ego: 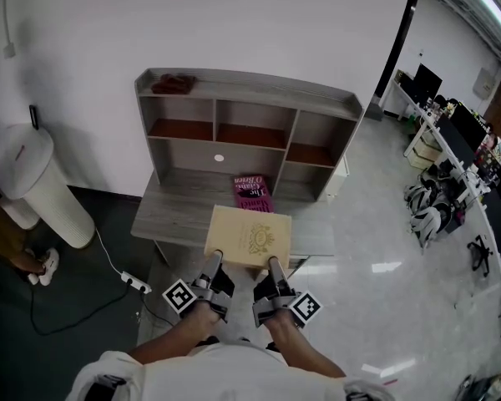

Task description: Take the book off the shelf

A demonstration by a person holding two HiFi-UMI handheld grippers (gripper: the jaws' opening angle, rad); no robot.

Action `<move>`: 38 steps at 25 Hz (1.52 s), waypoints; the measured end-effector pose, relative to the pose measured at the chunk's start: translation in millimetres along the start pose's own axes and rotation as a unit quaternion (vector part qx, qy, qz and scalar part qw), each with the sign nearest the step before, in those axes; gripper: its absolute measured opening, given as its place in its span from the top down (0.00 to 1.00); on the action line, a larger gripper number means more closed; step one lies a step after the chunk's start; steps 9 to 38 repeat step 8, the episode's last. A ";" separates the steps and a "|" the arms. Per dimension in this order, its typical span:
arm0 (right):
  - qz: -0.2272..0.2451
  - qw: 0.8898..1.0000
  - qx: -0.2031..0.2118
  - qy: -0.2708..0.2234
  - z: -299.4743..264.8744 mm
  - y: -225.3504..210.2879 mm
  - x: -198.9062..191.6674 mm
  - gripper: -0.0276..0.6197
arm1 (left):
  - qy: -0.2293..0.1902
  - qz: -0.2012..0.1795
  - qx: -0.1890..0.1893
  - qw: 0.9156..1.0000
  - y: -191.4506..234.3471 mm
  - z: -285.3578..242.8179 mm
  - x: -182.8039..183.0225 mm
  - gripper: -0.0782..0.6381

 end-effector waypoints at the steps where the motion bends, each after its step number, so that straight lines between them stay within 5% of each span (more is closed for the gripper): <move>1: 0.000 1.000 0.001 0.000 -0.8 -0.2 1.0 0.61 | 0.000 0.000 -0.001 1.000 -0.2 -1.1 -0.2 0.58; 38: -0.007 1.000 0.003 0.006 -2.5 -5.5 4.2 0.61 | -0.005 0.002 0.005 1.000 3.7 -3.3 -1.4 0.58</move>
Point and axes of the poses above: the fingertips, and each gripper's own axes: z backward along the fingers, y to its left, x out of its top, the point moved 8 cm from there along z, backward along the fingers, and after that the axes turned 6 degrees about x, right-handed, at the moved point
